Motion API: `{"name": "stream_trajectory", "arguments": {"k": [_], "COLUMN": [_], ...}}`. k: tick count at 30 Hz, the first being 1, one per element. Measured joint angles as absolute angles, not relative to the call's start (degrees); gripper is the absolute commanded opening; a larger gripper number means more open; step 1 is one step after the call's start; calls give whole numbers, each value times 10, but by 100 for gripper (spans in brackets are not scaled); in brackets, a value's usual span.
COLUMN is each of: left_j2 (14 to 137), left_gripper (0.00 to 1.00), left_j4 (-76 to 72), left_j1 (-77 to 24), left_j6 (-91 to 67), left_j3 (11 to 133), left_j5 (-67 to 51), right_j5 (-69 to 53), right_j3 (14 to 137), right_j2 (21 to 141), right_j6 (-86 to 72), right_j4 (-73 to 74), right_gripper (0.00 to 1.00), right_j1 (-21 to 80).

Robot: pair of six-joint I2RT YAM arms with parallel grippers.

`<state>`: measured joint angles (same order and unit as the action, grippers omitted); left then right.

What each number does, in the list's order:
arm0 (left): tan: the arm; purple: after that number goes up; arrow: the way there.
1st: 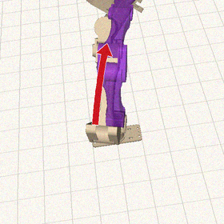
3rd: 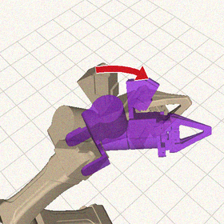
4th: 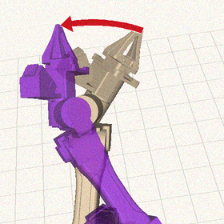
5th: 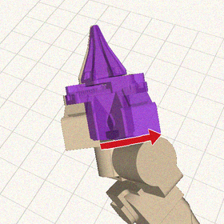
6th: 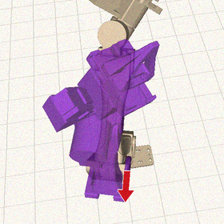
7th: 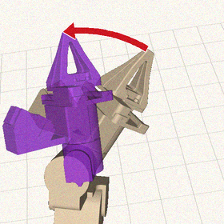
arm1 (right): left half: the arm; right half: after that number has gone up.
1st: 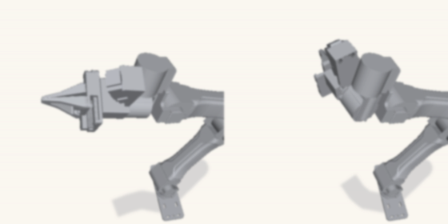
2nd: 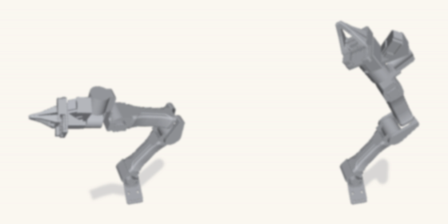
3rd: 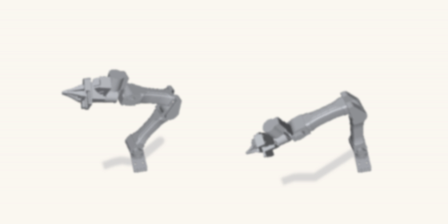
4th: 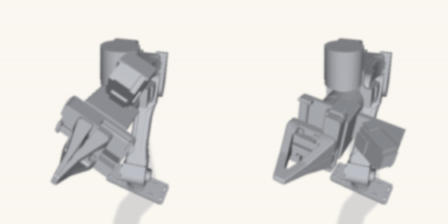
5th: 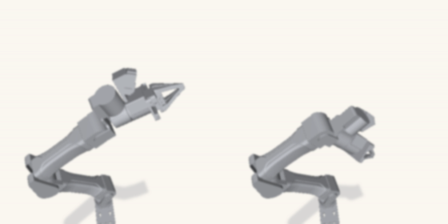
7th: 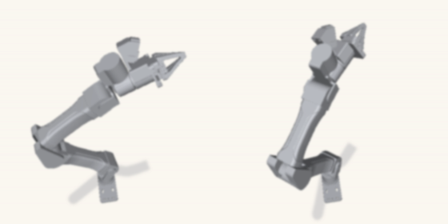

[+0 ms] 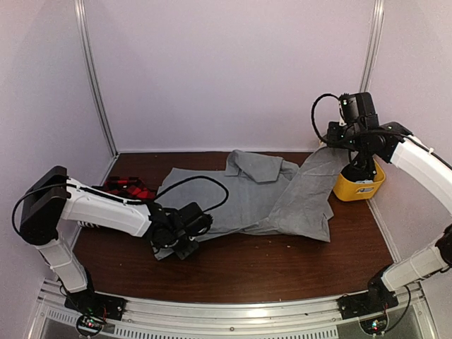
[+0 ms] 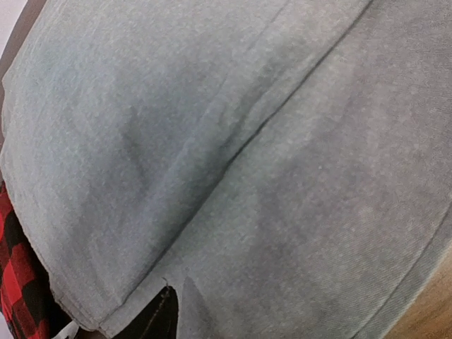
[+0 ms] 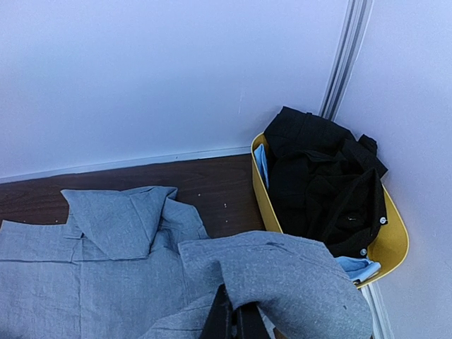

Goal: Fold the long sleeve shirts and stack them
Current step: Pick up the shirt from the center of the board, then fold the corner of the shirt at the center of the board.

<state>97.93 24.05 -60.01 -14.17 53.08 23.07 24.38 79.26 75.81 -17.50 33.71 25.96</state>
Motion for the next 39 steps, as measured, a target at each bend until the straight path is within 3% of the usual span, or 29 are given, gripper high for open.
{"name": "stream_trajectory", "arguments": {"k": [18, 28, 39], "left_j2": [949, 935, 1022], "left_gripper": [39, 41, 60], "left_j4": [348, 344, 348], "left_j1": [-564, -470, -412], "left_j6": [-149, -101, -100], "left_j3": [555, 566, 620], "left_j5": [302, 300, 340], "right_j5": [244, 244, 258], "right_j3": [797, 816, 861], "right_j2": [762, 802, 894], "right_j6": [-165, -147, -109], "right_j4": [338, 326, 300], "right_gripper": [0, 0, 0], "right_j1": [244, 242, 240]}}
